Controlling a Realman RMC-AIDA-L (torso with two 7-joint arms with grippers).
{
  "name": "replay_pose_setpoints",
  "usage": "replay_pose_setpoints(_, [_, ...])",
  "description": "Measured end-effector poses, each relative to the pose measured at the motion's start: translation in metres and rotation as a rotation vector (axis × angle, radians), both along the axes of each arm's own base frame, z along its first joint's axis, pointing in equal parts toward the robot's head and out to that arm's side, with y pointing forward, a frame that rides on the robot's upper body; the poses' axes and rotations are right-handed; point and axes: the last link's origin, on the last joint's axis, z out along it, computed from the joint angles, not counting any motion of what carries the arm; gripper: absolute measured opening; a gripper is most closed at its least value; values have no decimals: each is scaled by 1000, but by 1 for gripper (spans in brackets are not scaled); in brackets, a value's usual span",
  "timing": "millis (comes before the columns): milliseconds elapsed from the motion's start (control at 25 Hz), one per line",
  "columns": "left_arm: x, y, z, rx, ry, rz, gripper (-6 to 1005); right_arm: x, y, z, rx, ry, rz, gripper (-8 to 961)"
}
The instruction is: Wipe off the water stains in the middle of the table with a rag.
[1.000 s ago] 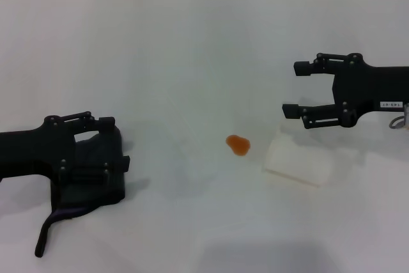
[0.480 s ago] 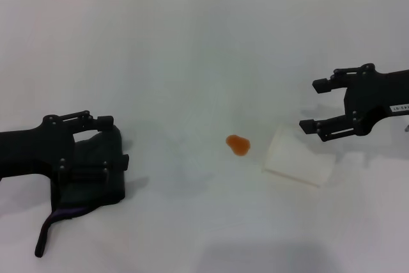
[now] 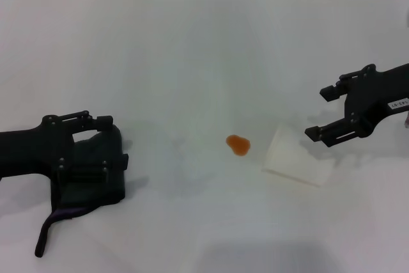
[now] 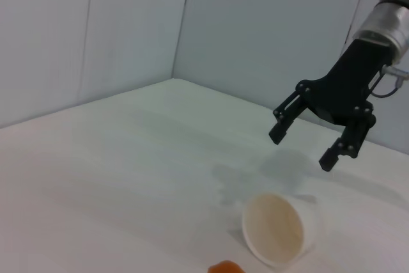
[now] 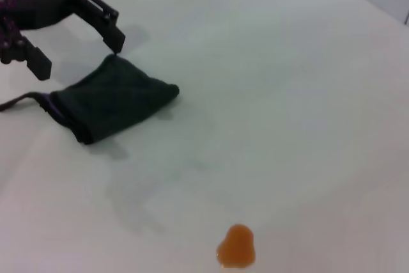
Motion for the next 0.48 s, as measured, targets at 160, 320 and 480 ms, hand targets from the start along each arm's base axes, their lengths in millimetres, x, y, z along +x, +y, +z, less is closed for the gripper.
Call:
replay_pose_setpoints(160, [1, 1, 0, -1, 0, 1, 887, -9, -1, -5, -14, -87, -33, 832])
replay_pose_setpoints(320, [1, 2, 1, 0, 1, 0, 887, -19, -1, -15, -33, -177, -35, 829])
replay_pose_setpoints(480, [2, 3, 1, 0, 3, -4, 886, -26, -1, -24, -48, -261, -36, 827])
